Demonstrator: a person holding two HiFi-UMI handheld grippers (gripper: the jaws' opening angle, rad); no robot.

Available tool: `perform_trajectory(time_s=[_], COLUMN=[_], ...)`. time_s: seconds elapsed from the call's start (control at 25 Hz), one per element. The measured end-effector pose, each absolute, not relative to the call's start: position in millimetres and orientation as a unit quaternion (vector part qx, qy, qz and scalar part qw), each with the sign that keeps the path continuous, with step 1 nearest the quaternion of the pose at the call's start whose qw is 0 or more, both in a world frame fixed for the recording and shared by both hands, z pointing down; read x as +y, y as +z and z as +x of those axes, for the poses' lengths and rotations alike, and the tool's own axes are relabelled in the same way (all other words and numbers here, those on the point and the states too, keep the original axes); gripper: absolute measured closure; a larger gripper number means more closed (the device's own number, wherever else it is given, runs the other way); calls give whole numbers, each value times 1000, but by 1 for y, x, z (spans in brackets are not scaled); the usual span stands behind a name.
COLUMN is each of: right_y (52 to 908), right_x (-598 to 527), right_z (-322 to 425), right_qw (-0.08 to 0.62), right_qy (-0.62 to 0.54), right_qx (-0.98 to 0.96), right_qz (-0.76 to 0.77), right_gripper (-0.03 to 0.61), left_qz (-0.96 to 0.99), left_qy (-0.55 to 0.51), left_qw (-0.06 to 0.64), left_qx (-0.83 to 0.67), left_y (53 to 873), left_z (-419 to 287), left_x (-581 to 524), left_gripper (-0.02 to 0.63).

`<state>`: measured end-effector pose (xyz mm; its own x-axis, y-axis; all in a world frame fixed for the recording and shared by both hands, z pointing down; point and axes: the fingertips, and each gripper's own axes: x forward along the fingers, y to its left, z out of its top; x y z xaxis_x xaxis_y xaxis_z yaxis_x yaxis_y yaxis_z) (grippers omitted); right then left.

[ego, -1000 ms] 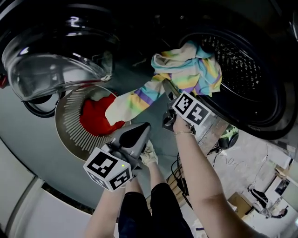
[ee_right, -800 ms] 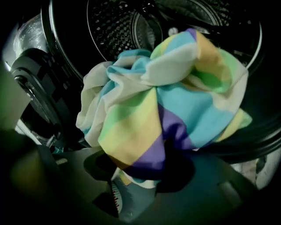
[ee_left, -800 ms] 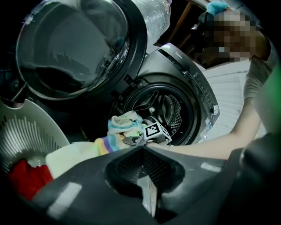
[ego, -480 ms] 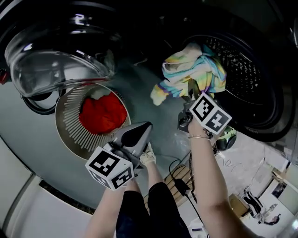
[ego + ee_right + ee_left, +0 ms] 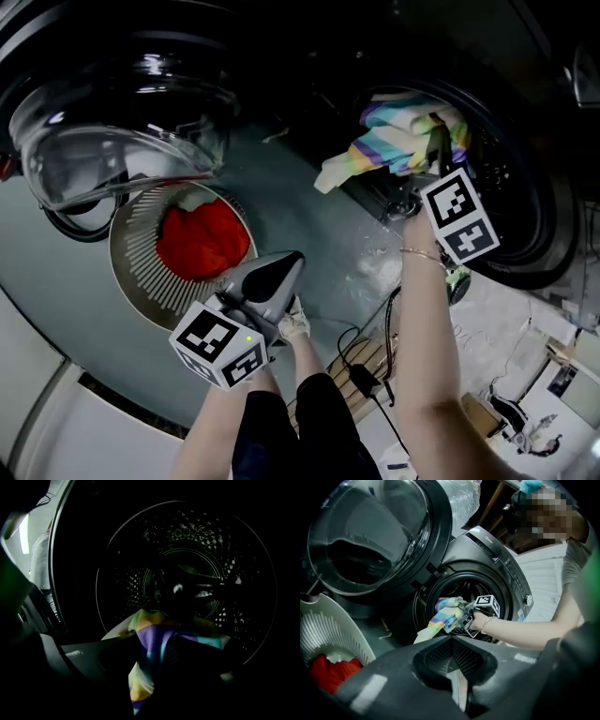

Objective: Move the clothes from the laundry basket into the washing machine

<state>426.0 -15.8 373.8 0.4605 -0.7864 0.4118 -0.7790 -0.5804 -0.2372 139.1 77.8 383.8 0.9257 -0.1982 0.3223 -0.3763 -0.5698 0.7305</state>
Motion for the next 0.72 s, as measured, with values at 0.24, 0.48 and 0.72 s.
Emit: perform_trajectory(time_s=[0.24,0.48,0.72], right_y=[367,415,471], right_x=[-40,-29,10], right_z=[447,423,368], right_qw=[11,-21,-83], right_qy=[-235,-323,-393], right_qx=[467,469,476], right_qz=[-853,-822,-783], right_gripper=[396,136,153], left_qz=[882,881,877], left_qy=[110,110,113], left_qw=[431,432,441], left_qx=[-156,-157,-154], left_y=[387,389,389], left_z=[141,141,144], left_x=[76,68,73], left_gripper=[614,614,614])
